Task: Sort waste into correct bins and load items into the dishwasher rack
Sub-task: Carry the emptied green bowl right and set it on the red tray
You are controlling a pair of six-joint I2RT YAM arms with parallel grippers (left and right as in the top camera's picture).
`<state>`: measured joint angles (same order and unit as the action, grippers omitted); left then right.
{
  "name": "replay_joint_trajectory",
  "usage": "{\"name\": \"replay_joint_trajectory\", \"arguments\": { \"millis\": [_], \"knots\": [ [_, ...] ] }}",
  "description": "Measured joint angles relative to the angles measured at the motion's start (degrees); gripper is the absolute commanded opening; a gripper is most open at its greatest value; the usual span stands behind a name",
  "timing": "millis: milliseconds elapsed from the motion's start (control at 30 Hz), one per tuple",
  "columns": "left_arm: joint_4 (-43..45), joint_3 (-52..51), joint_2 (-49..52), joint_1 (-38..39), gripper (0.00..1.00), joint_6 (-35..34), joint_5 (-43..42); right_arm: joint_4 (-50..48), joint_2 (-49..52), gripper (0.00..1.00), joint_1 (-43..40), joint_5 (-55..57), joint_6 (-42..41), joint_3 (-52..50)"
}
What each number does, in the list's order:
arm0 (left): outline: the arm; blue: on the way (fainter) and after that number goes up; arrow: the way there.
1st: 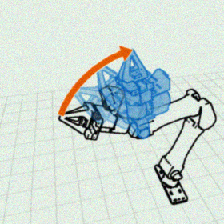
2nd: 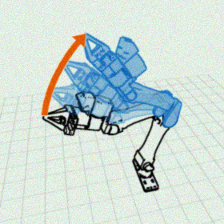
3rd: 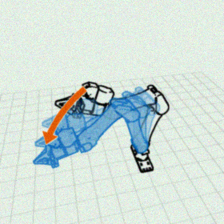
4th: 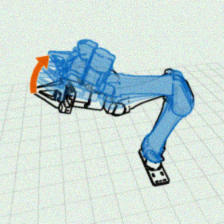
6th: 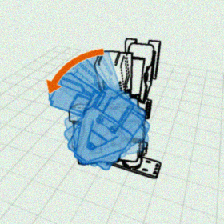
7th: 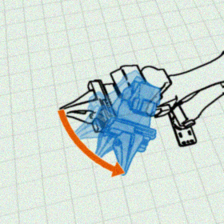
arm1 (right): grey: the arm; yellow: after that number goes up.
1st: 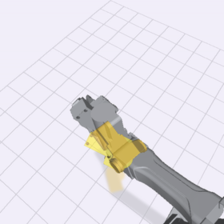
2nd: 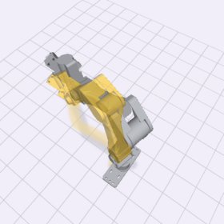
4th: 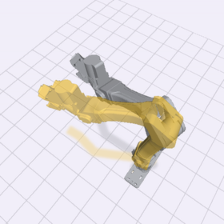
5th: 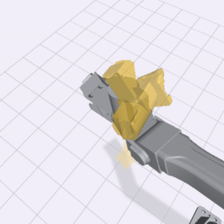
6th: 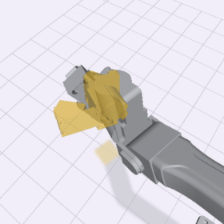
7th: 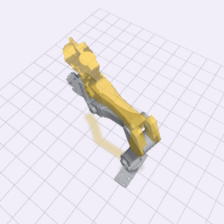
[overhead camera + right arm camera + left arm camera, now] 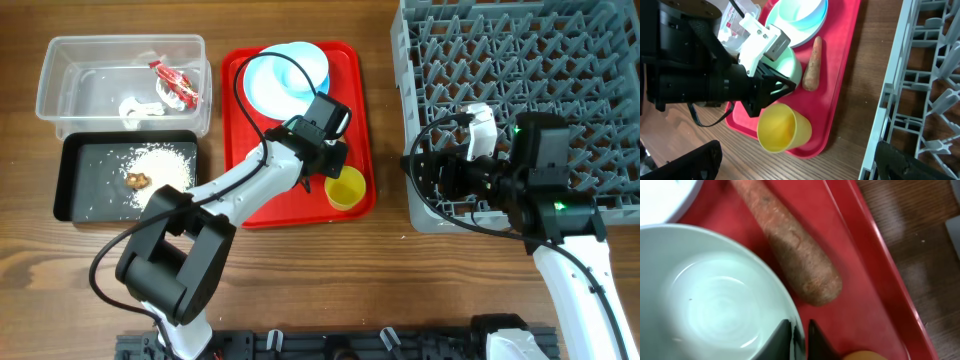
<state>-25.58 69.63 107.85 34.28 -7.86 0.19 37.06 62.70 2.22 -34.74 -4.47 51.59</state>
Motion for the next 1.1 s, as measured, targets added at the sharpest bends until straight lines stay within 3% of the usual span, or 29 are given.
{"name": "replay_joint_trajectory", "arguments": {
  "millis": [167,567,767,933,1100],
  "knots": [
    [-0.09,0.00,0.37,-0.15,0.26,-0.48,0.00,0.00,0.00,1.00,0.00,0.00,-0.02,0.00],
    [-1.86,3.74,-4.42,-1.46,0.57,-1.68,-0.02,-1.73,0.00,0.99,0.00,0.07,-3.15,0.00],
    [-2.75,4.39,-11.56,-4.57,0.63,-2.56,-0.11,-2.86,0.00,1.00,0.00,0.13,-6.47,0.00],
    [-8.04,4.63,-16.37,-8.20,0.73,-4.13,-0.24,-3.06,0.00,1.00,0.00,0.24,-7.50,0.00],
    [-19.56,4.87,-18.47,-12.83,0.81,-5.44,-0.48,-3.28,0.00,0.99,0.00,0.24,-8.46,0.00]
  ]
}}
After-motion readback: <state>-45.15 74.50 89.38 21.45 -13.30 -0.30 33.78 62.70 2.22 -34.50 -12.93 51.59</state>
